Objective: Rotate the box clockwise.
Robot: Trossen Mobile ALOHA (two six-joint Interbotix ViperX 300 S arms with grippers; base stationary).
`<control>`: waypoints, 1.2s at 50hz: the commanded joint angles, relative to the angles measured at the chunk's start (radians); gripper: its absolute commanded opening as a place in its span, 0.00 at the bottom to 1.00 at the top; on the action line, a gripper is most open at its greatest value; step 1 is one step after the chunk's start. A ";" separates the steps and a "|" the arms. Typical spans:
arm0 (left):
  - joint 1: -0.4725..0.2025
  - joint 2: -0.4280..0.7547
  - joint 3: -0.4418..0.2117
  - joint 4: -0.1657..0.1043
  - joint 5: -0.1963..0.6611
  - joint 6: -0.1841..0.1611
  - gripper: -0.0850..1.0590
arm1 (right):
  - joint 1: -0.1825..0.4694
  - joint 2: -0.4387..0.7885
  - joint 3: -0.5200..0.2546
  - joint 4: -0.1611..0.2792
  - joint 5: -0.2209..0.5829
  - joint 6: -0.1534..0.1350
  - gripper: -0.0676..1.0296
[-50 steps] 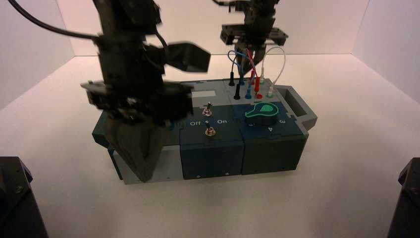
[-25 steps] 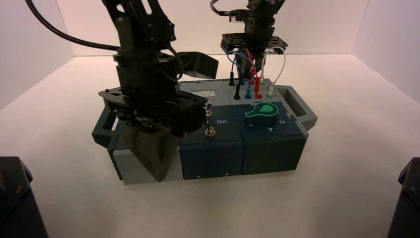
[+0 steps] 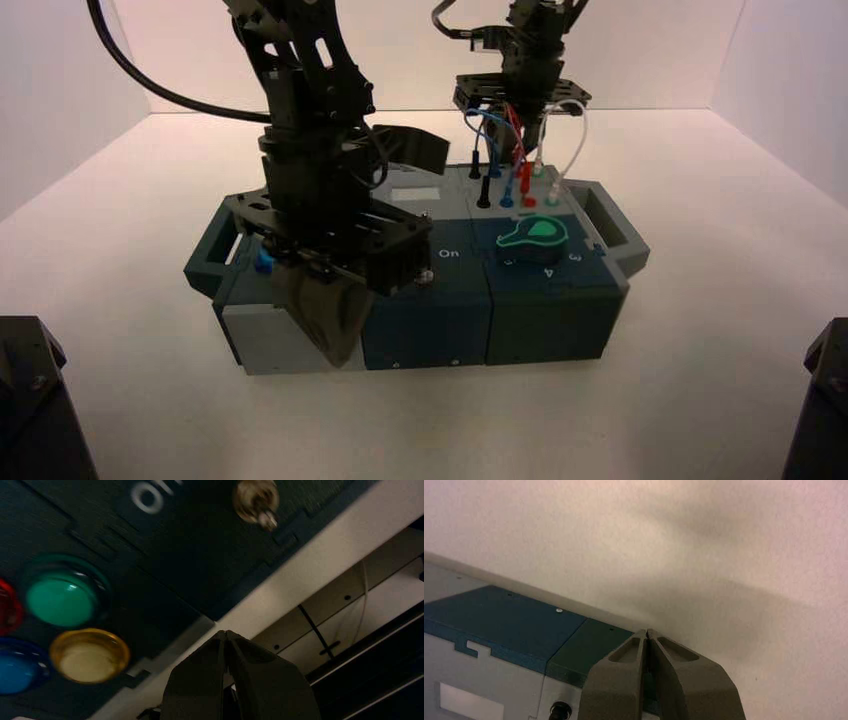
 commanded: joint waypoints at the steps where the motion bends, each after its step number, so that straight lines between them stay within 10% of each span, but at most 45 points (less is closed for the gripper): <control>1: 0.021 -0.017 -0.018 0.012 -0.005 0.003 0.05 | 0.008 -0.054 0.025 0.005 0.011 0.002 0.04; 22: 0.175 -0.021 -0.026 0.138 -0.003 0.000 0.05 | 0.008 -0.097 0.067 0.005 0.080 0.005 0.04; 60: 0.341 -0.021 -0.104 0.258 0.005 0.003 0.05 | 0.008 -0.104 0.176 0.023 0.095 0.020 0.04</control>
